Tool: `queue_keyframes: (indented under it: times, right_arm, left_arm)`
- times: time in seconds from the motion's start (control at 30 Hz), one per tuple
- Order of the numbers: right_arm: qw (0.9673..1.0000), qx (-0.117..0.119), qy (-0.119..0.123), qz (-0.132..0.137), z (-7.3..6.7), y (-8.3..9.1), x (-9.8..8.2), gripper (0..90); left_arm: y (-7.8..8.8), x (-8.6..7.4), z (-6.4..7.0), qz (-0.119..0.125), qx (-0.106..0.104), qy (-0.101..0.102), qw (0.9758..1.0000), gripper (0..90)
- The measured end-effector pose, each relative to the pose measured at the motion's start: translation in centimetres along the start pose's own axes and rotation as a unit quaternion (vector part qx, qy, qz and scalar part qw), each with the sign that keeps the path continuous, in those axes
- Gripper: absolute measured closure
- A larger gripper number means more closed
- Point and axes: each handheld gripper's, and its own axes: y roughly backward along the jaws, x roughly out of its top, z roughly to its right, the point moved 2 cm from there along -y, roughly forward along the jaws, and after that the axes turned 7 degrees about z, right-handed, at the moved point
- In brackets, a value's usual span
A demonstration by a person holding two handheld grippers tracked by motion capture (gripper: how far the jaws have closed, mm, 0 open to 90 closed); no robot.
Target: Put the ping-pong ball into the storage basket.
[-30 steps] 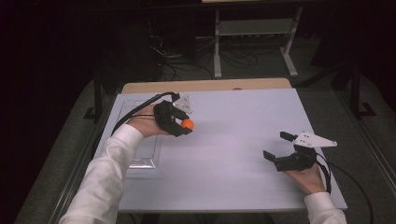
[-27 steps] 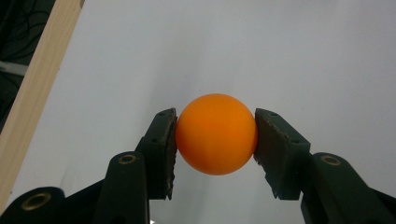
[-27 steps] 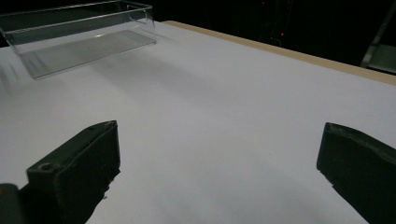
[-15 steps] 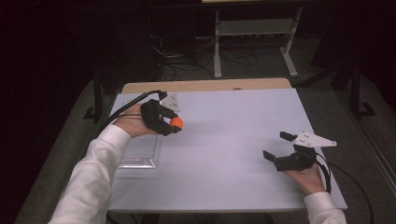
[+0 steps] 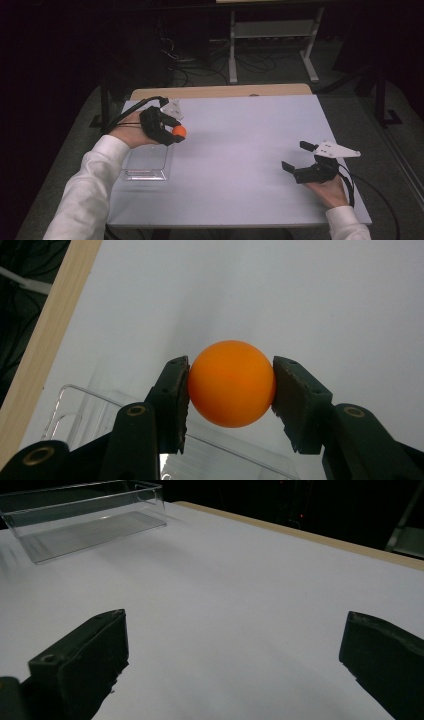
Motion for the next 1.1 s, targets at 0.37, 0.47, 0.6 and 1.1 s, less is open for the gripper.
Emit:
queue_keyframes:
  times: [0.37,0.47,0.6,1.1]
  right_arm:
    - [1.0,0.0,0.0,0.0,0.0,0.0,0.0,0.0]
    - [1.0,0.0,0.0,0.0,0.0,0.0,0.0,0.0]
    - [1.0,0.0,0.0,-0.002,0.0,0.0,0.0,0.0]
    - [1.0,0.0,0.0,-0.002,0.0,0.0,0.0,0.0]
  left_arm:
    - [0.9,-1.1,0.0,-0.011,0.005,0.009,0.9999,51.1]
    - [1.0,-1.6,0.0,-0.016,0.006,0.012,0.9998,51.1]
    - [1.2,-1.9,0.0,-0.02,0.006,0.013,0.9997,51.1]
    - [1.9,-3.8,-0.1,-0.048,0.008,0.022,0.9986,51.1]
